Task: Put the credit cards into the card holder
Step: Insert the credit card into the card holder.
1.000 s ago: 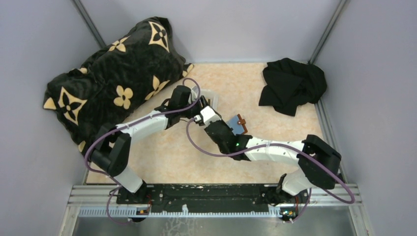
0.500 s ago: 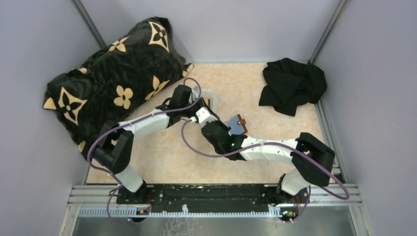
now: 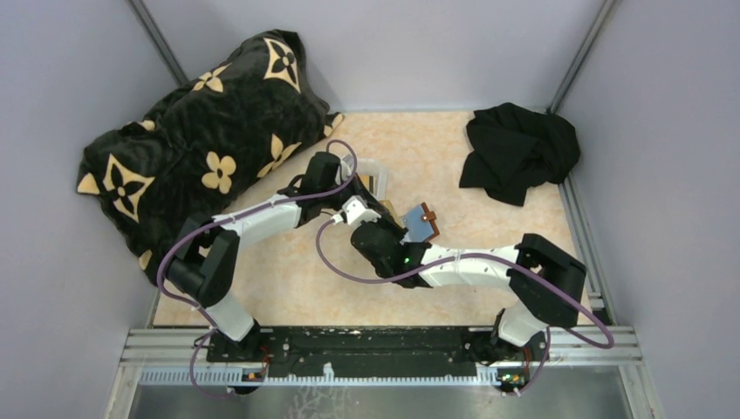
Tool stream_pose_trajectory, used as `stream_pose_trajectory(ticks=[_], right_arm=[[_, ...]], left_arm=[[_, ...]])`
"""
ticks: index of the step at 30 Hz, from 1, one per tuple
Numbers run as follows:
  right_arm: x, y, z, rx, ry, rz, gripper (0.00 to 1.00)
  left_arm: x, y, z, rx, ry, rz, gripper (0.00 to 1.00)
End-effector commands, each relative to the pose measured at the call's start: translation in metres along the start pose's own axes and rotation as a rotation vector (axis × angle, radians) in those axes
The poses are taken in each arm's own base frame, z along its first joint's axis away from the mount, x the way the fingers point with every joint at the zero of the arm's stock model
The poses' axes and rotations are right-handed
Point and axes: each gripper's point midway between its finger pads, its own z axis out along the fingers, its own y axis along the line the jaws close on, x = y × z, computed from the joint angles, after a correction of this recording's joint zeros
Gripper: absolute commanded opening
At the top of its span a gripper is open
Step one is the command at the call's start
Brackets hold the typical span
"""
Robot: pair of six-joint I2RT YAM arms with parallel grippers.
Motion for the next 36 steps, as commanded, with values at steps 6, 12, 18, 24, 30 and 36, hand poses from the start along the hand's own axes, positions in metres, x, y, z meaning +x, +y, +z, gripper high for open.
stream_pose_trajectory(ticks=[6, 12, 18, 24, 30, 36], right_arm=[[-0.026, 0.002, 0.001, 0.031, -0.055, 0.071, 0.1], [-0.021, 0.0, -0.002, 0.038, -0.053, 0.097, 0.26], [-0.019, -0.001, -0.005, 0.032, -0.052, 0.122, 0.35], [-0.016, -0.007, -0.016, 0.001, -0.045, 0.204, 0.4], [-0.015, -0.019, -0.031, -0.023, -0.057, 0.318, 0.4], [-0.009, -0.042, -0.036, -0.004, -0.053, 0.451, 0.33]], left_arm=[[0.02, -0.012, -0.002, 0.098, 0.063, 0.037, 0.0], [0.014, -0.014, -0.005, 0.166, 0.004, 0.067, 0.0], [0.006, -0.012, -0.006, 0.179, -0.048, 0.076, 0.0], [-0.009, -0.007, -0.008, 0.169, -0.127, 0.102, 0.0], [-0.017, 0.002, -0.007, 0.144, -0.185, 0.146, 0.0], [-0.017, 0.016, -0.005, 0.136, -0.216, 0.164, 0.0]])
